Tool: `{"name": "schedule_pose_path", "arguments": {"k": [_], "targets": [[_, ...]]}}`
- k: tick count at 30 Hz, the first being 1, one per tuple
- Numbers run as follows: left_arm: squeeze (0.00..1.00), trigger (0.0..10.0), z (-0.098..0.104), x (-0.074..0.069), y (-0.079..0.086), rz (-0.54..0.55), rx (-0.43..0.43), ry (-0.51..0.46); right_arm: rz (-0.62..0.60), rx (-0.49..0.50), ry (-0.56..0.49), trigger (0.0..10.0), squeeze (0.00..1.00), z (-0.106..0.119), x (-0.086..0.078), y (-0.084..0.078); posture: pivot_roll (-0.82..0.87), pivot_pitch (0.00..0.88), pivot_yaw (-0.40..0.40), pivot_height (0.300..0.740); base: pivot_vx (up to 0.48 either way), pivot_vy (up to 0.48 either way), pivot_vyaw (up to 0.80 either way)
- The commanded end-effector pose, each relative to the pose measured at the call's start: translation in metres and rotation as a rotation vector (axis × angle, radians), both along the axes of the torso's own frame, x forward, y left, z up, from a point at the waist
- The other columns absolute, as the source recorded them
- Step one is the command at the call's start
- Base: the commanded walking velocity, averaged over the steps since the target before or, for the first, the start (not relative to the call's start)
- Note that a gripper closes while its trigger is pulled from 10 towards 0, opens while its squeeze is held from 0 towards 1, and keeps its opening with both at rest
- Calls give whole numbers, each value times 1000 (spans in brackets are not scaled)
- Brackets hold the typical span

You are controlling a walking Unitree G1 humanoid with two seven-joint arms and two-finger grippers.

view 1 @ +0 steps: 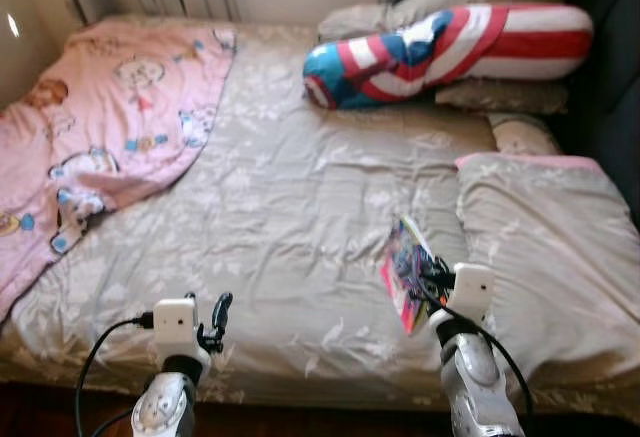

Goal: Clean up the room

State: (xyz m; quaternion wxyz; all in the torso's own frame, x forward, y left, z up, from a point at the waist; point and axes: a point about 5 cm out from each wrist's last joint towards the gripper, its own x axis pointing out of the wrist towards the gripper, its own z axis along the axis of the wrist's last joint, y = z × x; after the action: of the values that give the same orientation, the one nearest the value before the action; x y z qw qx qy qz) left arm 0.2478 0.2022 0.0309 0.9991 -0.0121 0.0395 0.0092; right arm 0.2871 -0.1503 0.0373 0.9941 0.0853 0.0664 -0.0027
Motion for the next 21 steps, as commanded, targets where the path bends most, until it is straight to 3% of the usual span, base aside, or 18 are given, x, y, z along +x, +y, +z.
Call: {"name": "schedule_pose_path", "arguments": {"k": [1, 15, 21], "targets": [[0, 10000, -3, -4, 2, 4, -7, 12, -9, -4, -24, 10000, 0, 5, 2, -2, 78, 145, -54, 740, 0, 0, -756], [0, 10000, -2, -4, 1, -2, -8, 9, -12, -25, -34, 10000, 0, 5, 2, -4, 78, 143, -52, 740, 0, 0, 0], [0, 10000, -3, -4, 0, -3, -4, 10, -13, -25, -32, 10000, 0, 5, 2, -4, 75, 136, -51, 740, 281, 0, 0]]}}
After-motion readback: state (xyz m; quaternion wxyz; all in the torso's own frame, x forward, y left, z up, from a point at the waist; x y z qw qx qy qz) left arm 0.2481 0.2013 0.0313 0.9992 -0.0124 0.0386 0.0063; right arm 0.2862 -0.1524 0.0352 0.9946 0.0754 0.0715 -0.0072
